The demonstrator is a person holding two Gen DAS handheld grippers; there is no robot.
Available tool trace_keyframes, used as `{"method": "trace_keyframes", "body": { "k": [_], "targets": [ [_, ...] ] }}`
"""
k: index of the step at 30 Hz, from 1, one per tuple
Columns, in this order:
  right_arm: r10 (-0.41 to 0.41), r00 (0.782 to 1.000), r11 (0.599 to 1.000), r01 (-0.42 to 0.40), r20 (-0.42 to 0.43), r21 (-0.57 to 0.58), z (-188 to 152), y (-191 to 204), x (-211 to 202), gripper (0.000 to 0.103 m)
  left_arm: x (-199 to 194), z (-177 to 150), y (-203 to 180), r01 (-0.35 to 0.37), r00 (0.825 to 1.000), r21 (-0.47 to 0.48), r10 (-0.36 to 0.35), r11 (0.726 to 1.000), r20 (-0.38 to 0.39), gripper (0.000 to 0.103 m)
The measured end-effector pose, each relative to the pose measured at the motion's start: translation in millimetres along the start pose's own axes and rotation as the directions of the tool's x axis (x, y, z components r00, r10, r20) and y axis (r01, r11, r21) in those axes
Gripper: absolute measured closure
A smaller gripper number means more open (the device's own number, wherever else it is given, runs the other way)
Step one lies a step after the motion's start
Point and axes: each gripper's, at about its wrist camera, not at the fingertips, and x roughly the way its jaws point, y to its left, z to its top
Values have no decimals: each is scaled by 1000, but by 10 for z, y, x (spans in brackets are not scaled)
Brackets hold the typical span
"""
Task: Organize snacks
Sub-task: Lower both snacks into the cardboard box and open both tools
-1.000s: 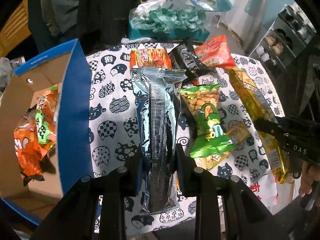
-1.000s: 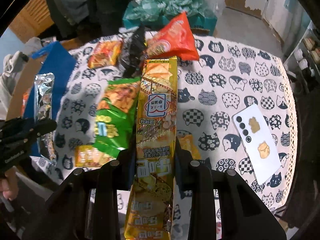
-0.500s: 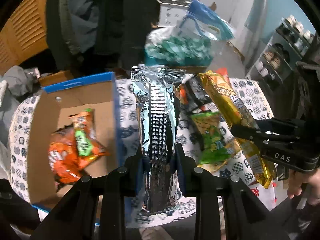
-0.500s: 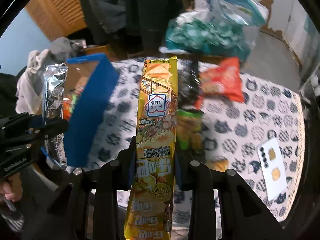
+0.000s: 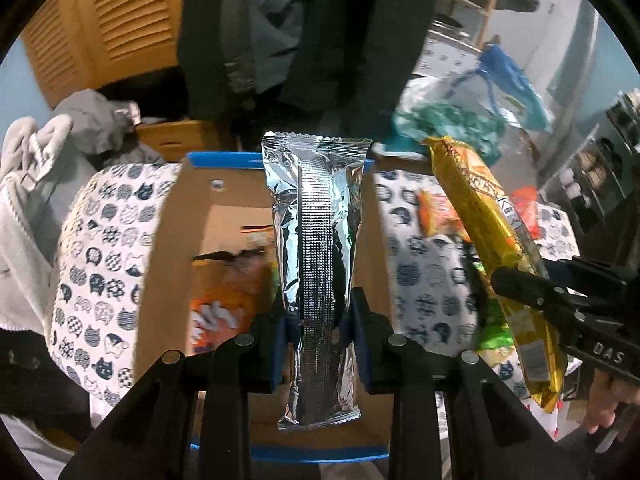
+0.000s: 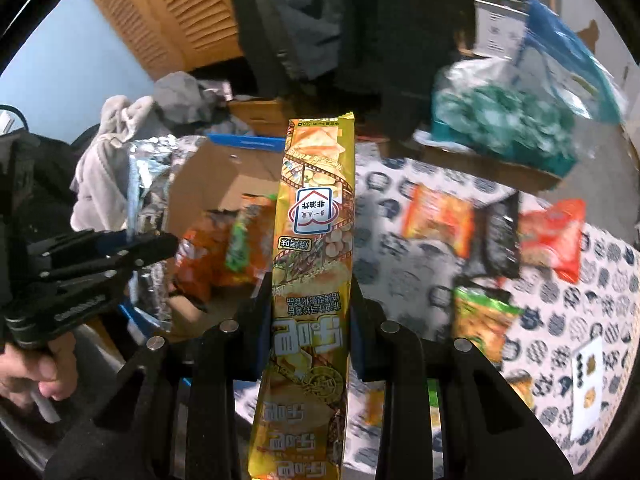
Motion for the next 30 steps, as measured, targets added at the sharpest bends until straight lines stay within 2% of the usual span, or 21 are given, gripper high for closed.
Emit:
{"method": "trace_keyframes", "body": {
  "k": [11,15,20,23,30],
  "targets": [
    [49,997,999,-51,-65,-18,341,634,634,73,377,-66,694,-45,996,-74,39,996,-77,75],
    [52,993,998,-55,-103,-24,402,848,948,73,490,-71,817,-29,995,-95,20,995,-98,75],
    [60,988,998,-62,-143,-7,397,974,1307,73,648,-71,943,-47,991,-123,31,991,-130,75],
    [55,986,998,-55,-157,4,376,988,1454,73,706,-94,1036,-27,990,-165,3,986,-142,75],
    [66,982,998,-60,-178,37,357,941,1652,73,790,-115,1054,-43,985,-165,14,985,-173,75]
  ]
}}
